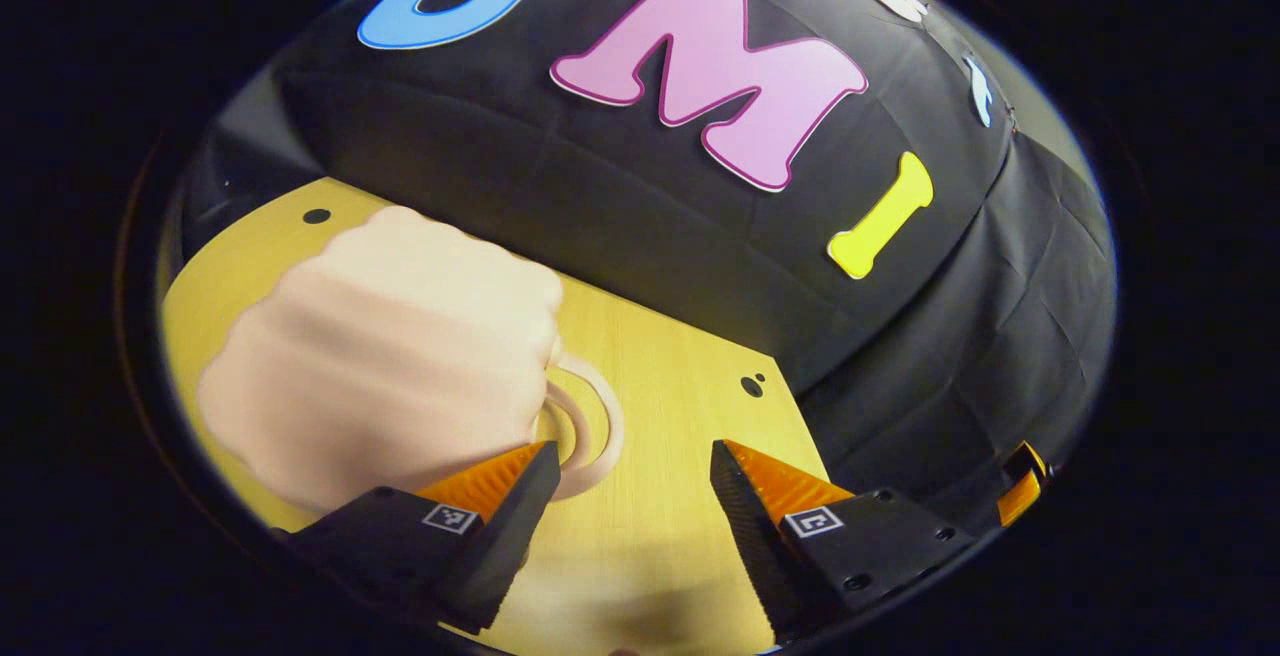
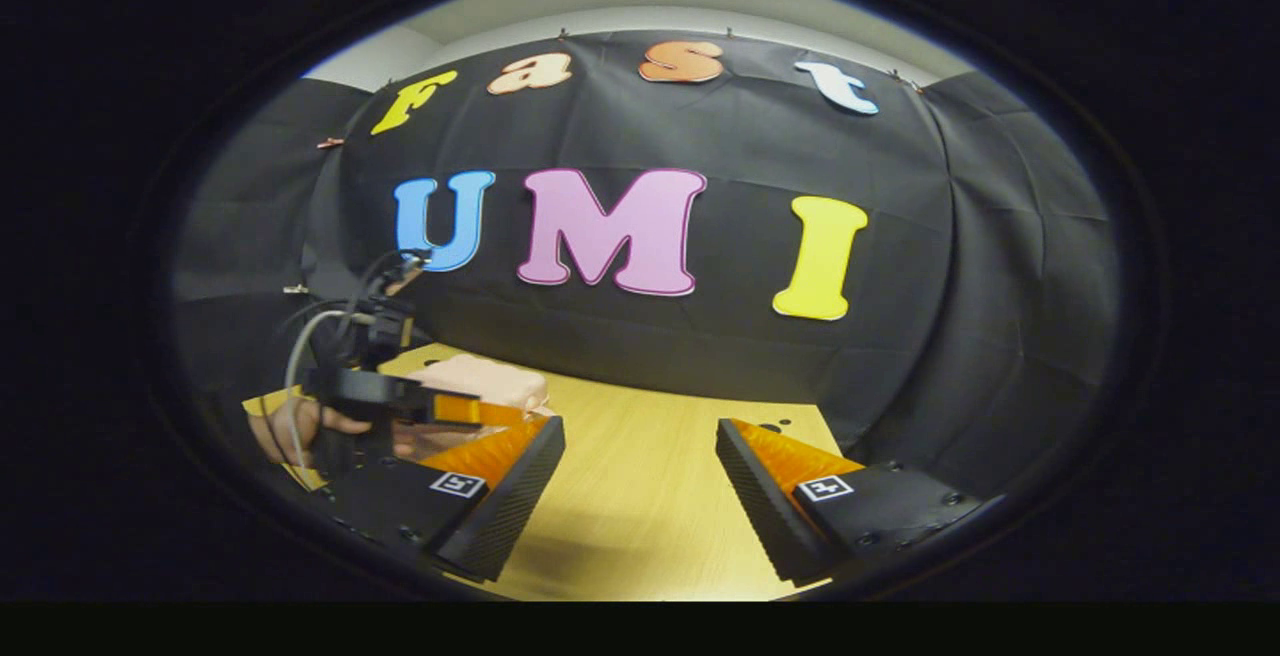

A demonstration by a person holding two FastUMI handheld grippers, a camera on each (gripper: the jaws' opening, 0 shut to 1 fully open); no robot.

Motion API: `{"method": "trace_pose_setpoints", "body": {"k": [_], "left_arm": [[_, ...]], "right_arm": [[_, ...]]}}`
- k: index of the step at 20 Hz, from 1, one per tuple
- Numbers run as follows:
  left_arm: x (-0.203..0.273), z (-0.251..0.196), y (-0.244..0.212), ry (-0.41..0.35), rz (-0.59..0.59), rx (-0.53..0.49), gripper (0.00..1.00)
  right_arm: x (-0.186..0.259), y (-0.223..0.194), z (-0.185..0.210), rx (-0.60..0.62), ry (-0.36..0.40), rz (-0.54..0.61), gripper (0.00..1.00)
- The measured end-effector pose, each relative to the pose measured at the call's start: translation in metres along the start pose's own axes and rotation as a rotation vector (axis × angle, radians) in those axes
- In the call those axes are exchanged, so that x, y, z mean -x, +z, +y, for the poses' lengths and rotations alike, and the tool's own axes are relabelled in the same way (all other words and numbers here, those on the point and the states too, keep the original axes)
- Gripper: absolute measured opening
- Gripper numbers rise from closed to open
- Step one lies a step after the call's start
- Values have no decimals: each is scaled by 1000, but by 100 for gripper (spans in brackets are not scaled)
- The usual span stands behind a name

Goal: First open the suitcase, pack the skin care products into it, and then close the suitcase.

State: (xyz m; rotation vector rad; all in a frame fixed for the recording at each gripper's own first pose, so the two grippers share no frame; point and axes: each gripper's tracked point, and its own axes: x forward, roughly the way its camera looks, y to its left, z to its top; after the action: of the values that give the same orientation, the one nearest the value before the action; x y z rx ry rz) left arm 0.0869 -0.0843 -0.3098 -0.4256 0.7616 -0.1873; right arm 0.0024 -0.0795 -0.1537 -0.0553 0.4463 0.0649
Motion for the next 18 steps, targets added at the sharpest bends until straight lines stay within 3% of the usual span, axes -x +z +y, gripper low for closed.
{"method": "trace_pose_setpoints", "body": {"k": [3, 7, 9, 12, 18], "left_arm": [[81, 22, 31, 128, -165, -115, 96], [186, 26, 88, 284, -423, -374, 96], [220, 14, 89, 276, -480, -420, 96], [249, -2, 79, 241, -504, -401, 96], [298, -21, 89, 227, -578, -471, 96]], "right_arm": [[3, 17, 18, -15, 38, -30, 96], [13, 47, 47, -21, 74, -76, 96], [25, 68, 66, -27, 99, -104, 97], [46, 100, 88, -22, 123, -162, 96], [87, 122, 107, -44, 109, -235, 96]]}}
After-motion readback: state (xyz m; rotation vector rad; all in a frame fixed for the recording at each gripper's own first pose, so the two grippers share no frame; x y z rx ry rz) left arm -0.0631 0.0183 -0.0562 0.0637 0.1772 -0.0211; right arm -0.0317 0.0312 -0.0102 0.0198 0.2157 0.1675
